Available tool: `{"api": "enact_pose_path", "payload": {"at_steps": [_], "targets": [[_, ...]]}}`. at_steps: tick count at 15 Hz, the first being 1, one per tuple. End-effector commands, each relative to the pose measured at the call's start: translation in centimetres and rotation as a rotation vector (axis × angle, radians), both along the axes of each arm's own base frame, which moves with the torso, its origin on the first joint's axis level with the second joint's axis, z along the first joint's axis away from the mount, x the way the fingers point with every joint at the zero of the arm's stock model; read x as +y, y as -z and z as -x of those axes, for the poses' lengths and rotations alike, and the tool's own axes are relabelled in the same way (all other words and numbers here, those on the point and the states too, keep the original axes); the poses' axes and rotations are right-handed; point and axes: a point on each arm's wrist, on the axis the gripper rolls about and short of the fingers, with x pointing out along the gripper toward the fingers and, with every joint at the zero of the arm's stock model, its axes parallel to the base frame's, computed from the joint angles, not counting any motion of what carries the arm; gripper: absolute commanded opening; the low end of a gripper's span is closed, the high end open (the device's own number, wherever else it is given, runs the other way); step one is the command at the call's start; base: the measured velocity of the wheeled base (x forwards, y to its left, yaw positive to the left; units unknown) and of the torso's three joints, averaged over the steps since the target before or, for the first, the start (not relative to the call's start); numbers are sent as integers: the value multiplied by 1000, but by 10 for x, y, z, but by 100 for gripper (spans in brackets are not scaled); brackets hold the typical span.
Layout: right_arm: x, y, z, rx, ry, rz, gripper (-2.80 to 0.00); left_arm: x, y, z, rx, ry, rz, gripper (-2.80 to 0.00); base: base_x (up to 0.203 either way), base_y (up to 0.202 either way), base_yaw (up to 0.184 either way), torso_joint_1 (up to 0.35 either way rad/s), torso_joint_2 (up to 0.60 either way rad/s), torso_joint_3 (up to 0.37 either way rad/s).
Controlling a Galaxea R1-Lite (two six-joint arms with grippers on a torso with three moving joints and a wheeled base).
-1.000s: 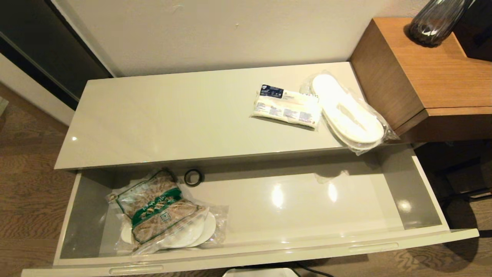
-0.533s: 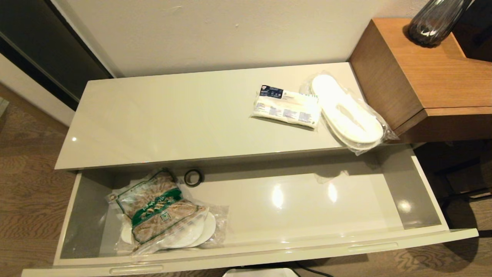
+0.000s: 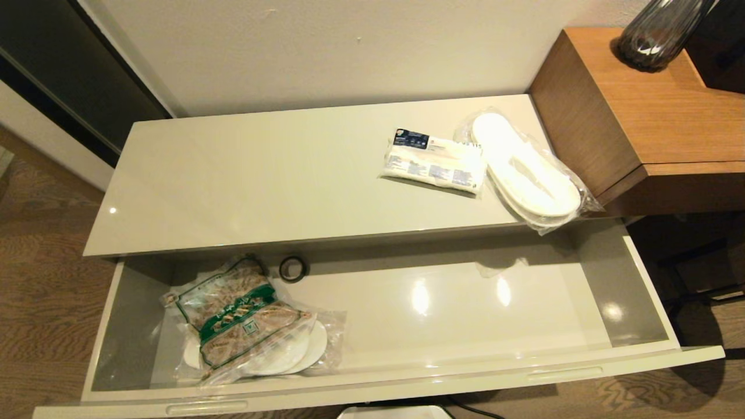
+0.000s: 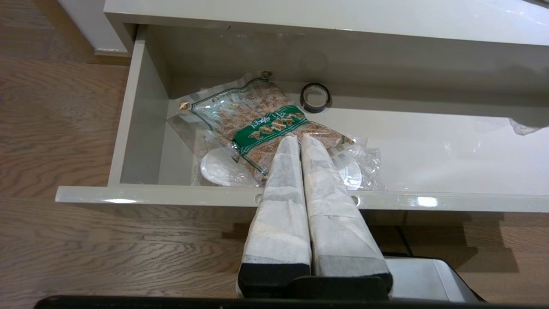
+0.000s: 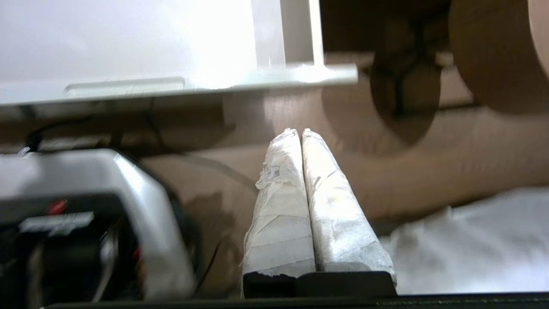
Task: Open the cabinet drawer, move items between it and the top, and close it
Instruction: Close the drawer
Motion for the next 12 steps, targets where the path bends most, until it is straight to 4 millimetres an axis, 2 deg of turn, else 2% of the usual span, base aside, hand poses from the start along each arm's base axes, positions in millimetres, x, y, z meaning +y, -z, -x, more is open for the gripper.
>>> {"api": "enact_pose_path", "payload": {"at_steps": [1,3,5,6,9,12], "targets": [[1,16,-18,-165,-24,40,-280,0,0,0,0,-1,1,-280,0,0,0,0,0,0],[3,23,-24,-182,-106,55,-280,0,0,0,0,-1,1,-280,0,0,0,0,0,0],[6,17,-28,-164,-196,40,-280,0,0,0,0,0,1,-280,0,0,0,0,0,0],[6,21,-25,-169,-229,33,-280,0,0,0,0,0,1,-280,0,0,0,0,0,0],[8,50,-14,-179,-276,19,-280,0,0,0,0,0,1,-280,0,0,0,0,0,0],[8,59,-4,-198,-245,44,-280,0,0,0,0,0,1,-280,0,0,0,0,0,0]]}}
